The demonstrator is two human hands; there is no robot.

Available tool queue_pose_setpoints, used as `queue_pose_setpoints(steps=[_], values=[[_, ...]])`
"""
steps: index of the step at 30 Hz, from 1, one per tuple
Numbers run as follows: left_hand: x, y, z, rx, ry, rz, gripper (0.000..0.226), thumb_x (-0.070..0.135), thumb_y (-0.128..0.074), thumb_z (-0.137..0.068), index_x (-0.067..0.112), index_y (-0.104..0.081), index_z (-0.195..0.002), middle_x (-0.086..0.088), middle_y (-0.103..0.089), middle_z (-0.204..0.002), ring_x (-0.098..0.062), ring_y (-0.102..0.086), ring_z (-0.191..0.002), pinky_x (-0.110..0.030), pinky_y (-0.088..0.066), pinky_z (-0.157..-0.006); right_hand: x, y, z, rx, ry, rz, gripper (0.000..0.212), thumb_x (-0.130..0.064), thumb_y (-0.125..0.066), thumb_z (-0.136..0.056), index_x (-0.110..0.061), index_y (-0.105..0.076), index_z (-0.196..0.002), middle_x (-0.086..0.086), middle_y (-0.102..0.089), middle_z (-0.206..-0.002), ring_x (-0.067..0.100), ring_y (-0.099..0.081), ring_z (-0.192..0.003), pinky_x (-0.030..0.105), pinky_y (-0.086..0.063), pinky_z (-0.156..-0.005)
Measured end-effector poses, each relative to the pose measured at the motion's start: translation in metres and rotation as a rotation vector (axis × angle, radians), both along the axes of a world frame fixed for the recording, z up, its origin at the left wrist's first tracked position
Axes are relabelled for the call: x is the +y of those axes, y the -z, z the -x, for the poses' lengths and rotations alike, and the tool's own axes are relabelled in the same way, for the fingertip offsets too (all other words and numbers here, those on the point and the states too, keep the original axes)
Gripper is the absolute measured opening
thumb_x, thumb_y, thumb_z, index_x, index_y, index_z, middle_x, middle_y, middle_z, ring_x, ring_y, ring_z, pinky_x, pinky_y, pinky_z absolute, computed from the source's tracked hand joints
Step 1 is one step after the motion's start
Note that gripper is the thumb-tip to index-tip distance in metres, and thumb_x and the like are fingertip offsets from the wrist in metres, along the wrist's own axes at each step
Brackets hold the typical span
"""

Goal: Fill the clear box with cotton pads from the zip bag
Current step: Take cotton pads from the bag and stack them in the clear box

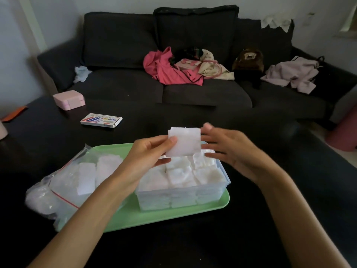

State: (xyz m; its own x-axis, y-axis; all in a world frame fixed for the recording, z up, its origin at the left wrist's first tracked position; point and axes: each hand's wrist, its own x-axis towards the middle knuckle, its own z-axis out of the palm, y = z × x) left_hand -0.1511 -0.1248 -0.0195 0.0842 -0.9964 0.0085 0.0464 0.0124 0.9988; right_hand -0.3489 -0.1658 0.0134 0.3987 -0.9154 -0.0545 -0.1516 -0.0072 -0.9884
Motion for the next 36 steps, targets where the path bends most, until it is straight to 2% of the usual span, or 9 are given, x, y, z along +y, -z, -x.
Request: queue_pose_setpoints(steps=[3, 7, 12, 16, 19, 24, 30, 33, 36], values=[[-0.002, 0.002, 0.006, -0.053, -0.068, 0.073, 0.013, 0.032, -0.065, -0.084, 0.026, -0.074, -0.091, 0.005, -0.075, -0.087, -0.006, -0.069, -0.083, -0.015, -0.053, -0.065, 0.005, 0.01, -0.017, -0.039, 0.008, -0.001, 0.035, -0.021, -0.071, -0.079, -0.019, -0.062, -0.113, 0.0, -0.074, -0.096, 0.013, -0.071, -0.089, 0.026, -0.057, -0.079], [-0.007, 0.003, 0.013, -0.253, -0.129, 0.165, 0.017, 0.036, -0.063, -0.085, 0.026, -0.073, -0.076, 0.01, -0.071, -0.069, 0.002, -0.065, -0.066, -0.01, -0.049, -0.059, -0.001, 0.009, -0.013, 0.016, 0.089, 0.094, 0.037, -0.009, -0.071, -0.08, -0.022, -0.06, -0.114, 0.002, -0.074, -0.093, 0.013, -0.071, -0.083, 0.024, -0.058, -0.07], [-0.016, 0.003, 0.027, -0.696, 0.0, 0.02, 0.033, 0.049, -0.06, -0.085, 0.027, -0.07, -0.062, 0.002, -0.063, -0.058, -0.014, -0.056, -0.056, -0.025, -0.038, -0.058, -0.009, 0.007, 0.017, 0.417, 0.043, 0.092, 0.029, -0.013, -0.067, -0.083, -0.021, -0.059, -0.11, -0.004, -0.074, -0.073, 0.001, -0.068, -0.065, 0.017, -0.051, -0.057], [-0.015, 0.002, 0.043, -1.046, -0.004, -0.042, 0.042, 0.055, -0.059, -0.083, 0.022, -0.065, -0.058, 0.004, -0.051, -0.049, -0.013, -0.048, -0.053, -0.024, -0.027, -0.049, -0.01, 0.023, 0.022, 0.617, 0.115, 0.044, 0.033, -0.014, -0.076, -0.075, -0.019, -0.059, -0.102, 0.003, -0.072, -0.076, 0.008, -0.066, -0.066, 0.025, -0.049, -0.066], [-0.014, 0.006, 0.053, -1.114, 0.014, -0.061, 0.039, 0.054, -0.06, -0.084, 0.024, -0.062, -0.058, 0.006, -0.048, -0.052, -0.018, -0.048, -0.061, -0.025, -0.026, -0.049, -0.015, 0.025, 0.025, 0.697, 0.202, 0.044, 0.035, -0.018, -0.083, -0.066, -0.025, -0.055, -0.087, 0.002, -0.064, -0.088, 0.013, -0.063, -0.076, 0.027, -0.049, -0.066], [-0.014, 0.012, 0.06, -1.185, -0.017, 0.0, 0.031, 0.052, -0.067, -0.078, 0.022, -0.073, -0.083, 0.006, -0.066, -0.078, -0.019, -0.056, -0.075, -0.028, -0.034, -0.061, -0.012, 0.03, 0.024, 0.85, 0.167, 0.19, 0.037, -0.021, -0.088, -0.058, -0.026, -0.056, -0.077, -0.003, -0.062, -0.084, 0.013, -0.061, -0.077, 0.026, -0.046, -0.063], [-0.017, 0.008, 0.052, -1.141, 0.036, 0.206, 0.037, 0.042, -0.079, -0.068, 0.035, -0.064, -0.102, 0.013, -0.055, -0.095, -0.011, -0.048, -0.093, -0.024, -0.033, -0.065, -0.016, 0.023, 0.025, 0.951, -0.054, 0.167, 0.031, -0.023, -0.08, -0.071, -0.045, -0.06, -0.078, -0.005, -0.048, -0.107, 0.011, -0.045, -0.098, 0.032, -0.039, -0.082], [-0.022, 0.006, 0.049, -1.185, 0.159, 0.187, 0.025, 0.038, -0.074, -0.075, 0.036, -0.071, -0.099, 0.013, -0.054, -0.092, -0.013, -0.045, -0.101, -0.029, -0.037, -0.079, -0.017, 0.023, 0.024, 0.983, -0.127, 0.11, 0.026, -0.024, -0.076, -0.076, -0.044, -0.061, -0.081, -0.005, -0.049, -0.106, 0.01, -0.047, -0.096, 0.033, -0.041, -0.088], [-0.025, 0.007, 0.049, -1.173, 0.236, 0.119, 0.023, 0.047, -0.07, -0.076, 0.036, -0.073, -0.097, 0.011, -0.063, -0.101, -0.014, -0.046, -0.105, -0.029, -0.038, -0.074, -0.018, 0.018, 0.024, 0.921, -0.099, 0.176, 0.027, -0.024, -0.079, -0.073, -0.045, -0.062, -0.078, -0.006, -0.054, -0.1, 0.007, -0.049, -0.09, 0.029, -0.039, -0.082]])
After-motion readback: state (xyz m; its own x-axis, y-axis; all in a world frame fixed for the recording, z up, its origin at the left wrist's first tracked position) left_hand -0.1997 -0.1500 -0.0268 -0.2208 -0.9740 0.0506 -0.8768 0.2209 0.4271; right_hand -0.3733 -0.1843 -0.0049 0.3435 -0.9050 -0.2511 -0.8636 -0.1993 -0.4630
